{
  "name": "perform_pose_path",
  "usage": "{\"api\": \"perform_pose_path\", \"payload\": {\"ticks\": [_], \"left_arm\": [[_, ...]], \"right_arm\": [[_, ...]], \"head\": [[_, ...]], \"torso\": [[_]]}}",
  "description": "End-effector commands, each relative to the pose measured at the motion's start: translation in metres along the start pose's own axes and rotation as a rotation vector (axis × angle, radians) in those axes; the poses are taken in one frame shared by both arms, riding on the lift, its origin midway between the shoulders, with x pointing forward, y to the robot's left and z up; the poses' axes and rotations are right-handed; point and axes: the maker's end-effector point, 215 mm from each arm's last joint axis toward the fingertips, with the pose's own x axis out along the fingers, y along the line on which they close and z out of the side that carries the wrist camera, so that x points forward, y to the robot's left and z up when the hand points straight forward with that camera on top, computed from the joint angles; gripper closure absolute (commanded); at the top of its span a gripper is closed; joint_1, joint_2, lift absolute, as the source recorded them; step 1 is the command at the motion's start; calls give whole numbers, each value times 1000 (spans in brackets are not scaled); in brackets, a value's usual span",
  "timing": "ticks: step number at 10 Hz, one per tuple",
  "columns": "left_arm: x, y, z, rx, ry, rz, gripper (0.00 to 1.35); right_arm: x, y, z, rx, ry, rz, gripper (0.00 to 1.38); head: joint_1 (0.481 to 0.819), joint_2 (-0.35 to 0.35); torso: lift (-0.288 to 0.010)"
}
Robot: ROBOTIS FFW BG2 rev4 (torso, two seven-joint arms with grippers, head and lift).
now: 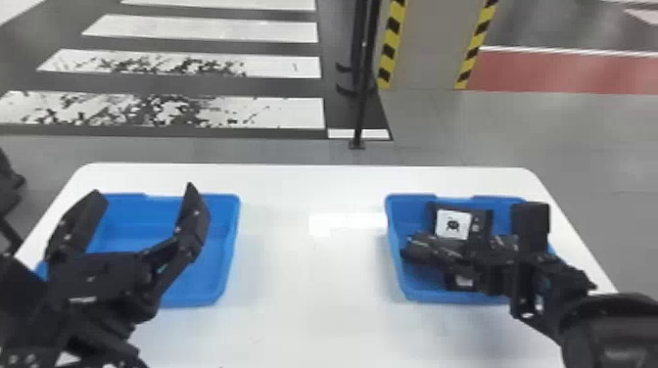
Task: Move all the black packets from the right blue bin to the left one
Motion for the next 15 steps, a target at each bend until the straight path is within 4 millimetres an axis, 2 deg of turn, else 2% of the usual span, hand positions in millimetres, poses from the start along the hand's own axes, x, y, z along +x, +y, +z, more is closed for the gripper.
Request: {"api": "perform_pose_path", "payload": {"ticks": [1,2,3,4,6,7,8,9,11,12,13,15], "left_arm": [[0,0,0,0,-2,-1,4],[1,0,0,0,-5,-1,9],[0,0,-2,-1,0,-1,15],[1,1,-1,-1,-5,-2,16],[0,0,0,-7,-9,-5,21],[0,0,4,-19,-25,-8,47],[-1,-1,7,-49,-37,-11,107],[-1,-2,6,-63,-35,-16,125],[-1,-3,13,-79,-63,-22,125],[-1,-5,13,-106,-65,-31,125],[1,-11,16,-157,-70,-53,131],[4,-29,30,-246,-101,-105,131]], "right_arm": [[3,-5,-6,6,24,-8,337],[3,-4,-12,14,50,-7,687],[5,-1,-21,31,77,0,892],[6,5,-25,47,85,16,892],[7,15,-27,79,78,40,1144],[7,18,-21,85,45,51,1134],[3,24,-6,98,-26,71,1136],[-4,21,16,105,-109,69,1138],[-31,24,64,118,-256,88,1139],[-49,38,91,138,-332,134,1139],[-59,59,110,181,-387,224,1139],[-70,131,143,239,-451,450,1139]], "head": [[695,-76],[695,-80],[695,-81],[695,-81],[695,-71],[695,-68],[695,-62],[695,-55],[695,-54],[695,-56],[695,-53],[695,-18]], "torso": [[-140],[-140],[-140],[-140],[-140],[-140],[-140],[-140],[-140],[-140],[-140],[-140]]}}
